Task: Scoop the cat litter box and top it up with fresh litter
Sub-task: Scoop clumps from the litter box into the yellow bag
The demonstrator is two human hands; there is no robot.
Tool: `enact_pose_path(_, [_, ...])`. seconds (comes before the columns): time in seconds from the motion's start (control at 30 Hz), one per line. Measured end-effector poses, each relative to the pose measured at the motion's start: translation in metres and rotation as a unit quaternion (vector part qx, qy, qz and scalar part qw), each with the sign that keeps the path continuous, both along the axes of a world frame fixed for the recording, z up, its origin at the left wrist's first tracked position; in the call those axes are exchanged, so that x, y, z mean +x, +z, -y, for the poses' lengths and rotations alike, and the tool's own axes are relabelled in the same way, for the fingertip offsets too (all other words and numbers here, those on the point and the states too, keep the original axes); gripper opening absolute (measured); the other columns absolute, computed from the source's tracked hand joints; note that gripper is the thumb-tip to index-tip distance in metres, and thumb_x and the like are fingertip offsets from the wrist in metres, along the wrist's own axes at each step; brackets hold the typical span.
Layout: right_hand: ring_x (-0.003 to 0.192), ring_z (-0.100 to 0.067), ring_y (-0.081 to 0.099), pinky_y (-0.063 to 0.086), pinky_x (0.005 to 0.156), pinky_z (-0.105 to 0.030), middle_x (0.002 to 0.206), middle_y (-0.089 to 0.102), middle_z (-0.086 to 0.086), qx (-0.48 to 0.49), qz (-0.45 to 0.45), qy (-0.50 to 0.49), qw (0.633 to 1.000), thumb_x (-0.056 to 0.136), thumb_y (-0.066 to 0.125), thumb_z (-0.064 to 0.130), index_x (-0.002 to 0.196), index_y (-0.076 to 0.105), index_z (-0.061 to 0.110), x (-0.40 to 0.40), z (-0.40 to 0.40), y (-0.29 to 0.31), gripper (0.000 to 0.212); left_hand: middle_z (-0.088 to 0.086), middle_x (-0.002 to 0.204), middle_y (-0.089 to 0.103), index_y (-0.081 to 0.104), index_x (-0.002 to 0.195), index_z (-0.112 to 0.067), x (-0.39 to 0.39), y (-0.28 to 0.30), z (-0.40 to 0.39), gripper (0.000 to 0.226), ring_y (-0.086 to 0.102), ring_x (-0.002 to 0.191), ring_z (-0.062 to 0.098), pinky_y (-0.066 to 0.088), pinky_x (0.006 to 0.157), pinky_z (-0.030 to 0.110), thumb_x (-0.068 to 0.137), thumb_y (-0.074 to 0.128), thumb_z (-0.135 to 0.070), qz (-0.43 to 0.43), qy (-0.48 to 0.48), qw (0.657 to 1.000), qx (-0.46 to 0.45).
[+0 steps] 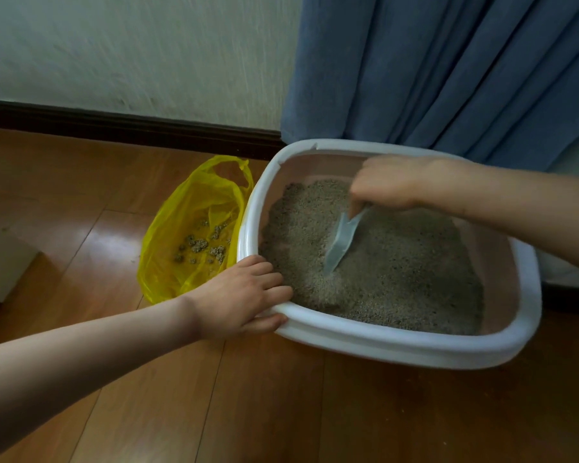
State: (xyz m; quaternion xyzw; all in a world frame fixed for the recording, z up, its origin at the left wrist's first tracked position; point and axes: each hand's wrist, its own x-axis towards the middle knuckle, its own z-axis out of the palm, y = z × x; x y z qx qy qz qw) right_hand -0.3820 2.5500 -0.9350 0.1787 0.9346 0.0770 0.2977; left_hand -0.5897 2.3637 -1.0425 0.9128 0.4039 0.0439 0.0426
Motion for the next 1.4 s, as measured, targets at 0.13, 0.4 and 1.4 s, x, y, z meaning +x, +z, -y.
enact_pose_path(0.13, [0.083, -0.015, 0.058, 0.051, 0.075, -0.033, 0.092, 0.061, 0.015, -0.002, -0.006, -0.064, 0.998, 0.091, 0.060, 0.024, 0.115, 0.066, 0.042, 0.021, -0.020, 0.029, 0.030, -0.003, 0.088, 0.055, 0.056, 0.098, -0.022, 0.000, -0.003, -0.001, 0.032, 0.050, 0.086, 0.021, 0.034, 0.091, 0.034, 0.100, 0.038, -0.048, -0.001, 0.000, 1.000, 0.011])
enact_pose_path(0.4, [0.093, -0.015, 0.058, 0.045, 0.071, -0.031, 0.095, 0.056, 0.020, -0.045, -0.152, -0.017, 0.987, 0.093, 0.052, 0.010, 0.129, 0.054, 0.045, -0.003, -0.002, -0.008, 0.050, -0.001, 0.087, 0.055, 0.056, 0.096, -0.021, 0.002, 0.000, -0.001, 0.029, 0.050, 0.084, 0.021, 0.033, 0.090, 0.033, 0.098, 0.042, -0.047, -0.003, 0.002, 1.000, 0.014])
enact_pose_path(1.4, [0.045, -0.014, 0.038, 0.029, 0.043, -0.020, 0.056, 0.050, -0.001, -0.022, 0.128, -0.438, 0.889, 0.089, 0.063, 0.025, 0.076, 0.062, 0.010, 0.133, -0.038, 0.020, 0.020, -0.003, 0.081, 0.049, 0.056, 0.090, -0.019, 0.000, -0.003, -0.001, 0.036, 0.047, 0.078, 0.021, 0.044, 0.078, 0.041, 0.099, 0.035, -0.047, 0.010, -0.005, 1.000, 0.012])
